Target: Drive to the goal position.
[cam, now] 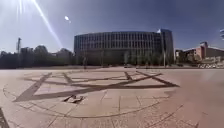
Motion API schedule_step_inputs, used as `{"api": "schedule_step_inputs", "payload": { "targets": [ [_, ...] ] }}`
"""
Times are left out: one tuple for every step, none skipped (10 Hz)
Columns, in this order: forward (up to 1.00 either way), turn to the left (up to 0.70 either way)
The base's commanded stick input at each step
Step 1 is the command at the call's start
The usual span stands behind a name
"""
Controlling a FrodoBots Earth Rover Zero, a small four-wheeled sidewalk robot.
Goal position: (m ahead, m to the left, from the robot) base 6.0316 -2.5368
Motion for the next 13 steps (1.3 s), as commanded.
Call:
{"api": "schedule_step_inputs", "payload": {
  "targets": [
    [0.70,-0.01],
    [0.70,-0.01],
    [0.70,-0.01],
    [0.70,-0.01],
    [0.70,-0.01],
    [0.70,-0.01],
    [0.70,-0.01],
    [0.70,-0.01],
    [0.70,-0.01],
    [0.70,-0.01],
    [0.70,-0.01],
    [0.70,-0.01],
    [0.70,0.00]
  ]
}}
